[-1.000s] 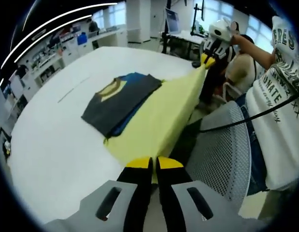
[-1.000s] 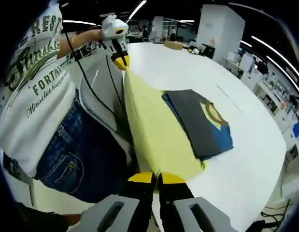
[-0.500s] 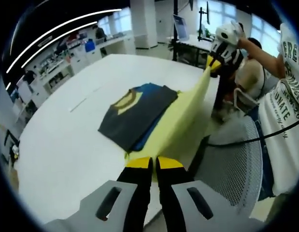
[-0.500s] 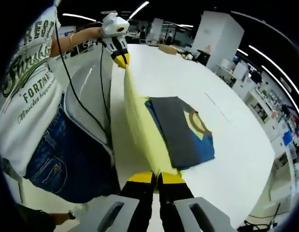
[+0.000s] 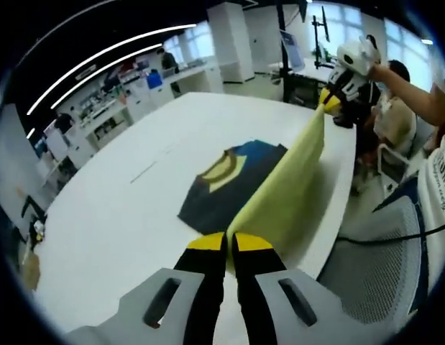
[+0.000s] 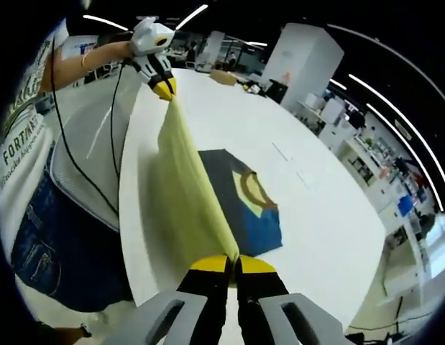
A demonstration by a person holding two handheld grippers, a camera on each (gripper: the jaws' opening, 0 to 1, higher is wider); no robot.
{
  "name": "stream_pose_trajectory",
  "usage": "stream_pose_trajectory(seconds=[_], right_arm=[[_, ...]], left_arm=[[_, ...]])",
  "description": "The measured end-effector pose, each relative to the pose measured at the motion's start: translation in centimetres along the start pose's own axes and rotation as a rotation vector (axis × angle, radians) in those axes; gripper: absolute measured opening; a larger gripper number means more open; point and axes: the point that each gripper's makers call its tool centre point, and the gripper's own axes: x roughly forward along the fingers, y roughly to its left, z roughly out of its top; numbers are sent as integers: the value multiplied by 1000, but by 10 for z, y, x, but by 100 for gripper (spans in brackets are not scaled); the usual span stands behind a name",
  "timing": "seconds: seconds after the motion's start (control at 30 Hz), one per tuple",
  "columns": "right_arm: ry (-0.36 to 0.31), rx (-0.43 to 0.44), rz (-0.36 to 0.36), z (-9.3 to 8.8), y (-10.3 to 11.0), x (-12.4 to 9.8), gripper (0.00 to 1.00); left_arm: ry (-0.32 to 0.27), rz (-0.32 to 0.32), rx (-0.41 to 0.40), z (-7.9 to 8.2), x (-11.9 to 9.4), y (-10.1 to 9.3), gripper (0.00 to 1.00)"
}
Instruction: Fold the garment on the visible template until the final outline fits inside the template.
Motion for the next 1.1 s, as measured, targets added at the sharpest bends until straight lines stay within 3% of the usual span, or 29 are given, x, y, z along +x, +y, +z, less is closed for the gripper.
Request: stream_pose_trajectory(seconds=[0.2,0.37,0.43,0.5,0.6,0.8,0.87,0.93,1.1], right_arm=[[-23,2,-74,9,-29,16,0],[-19,-2,-115,10,-51,30,0],[-25,22,-132,10,-60,35,0],[-29,35,-154,9,-71,42,0],[-54,74,-173,10,-84,57,0],[-41,69,-205,6,-97,84,0],[-47,114,-215,2,-101,95,0],[-34,124,-213,-3,-104,106,0],[6,146,-187,-16,-107,132,0]], left_arm=[[-47,83,-18,16,15,29,1],[-79,131,72,29,33,48,1],[-80,127,50,29,39,53,1],[-91,138,76,33,47,59,1],[-73,164,86,32,59,70,1],[-69,184,67,27,84,86,1],[-87,209,89,27,92,93,1],[-78,197,49,21,103,96,1],[-62,188,58,5,130,102,1]])
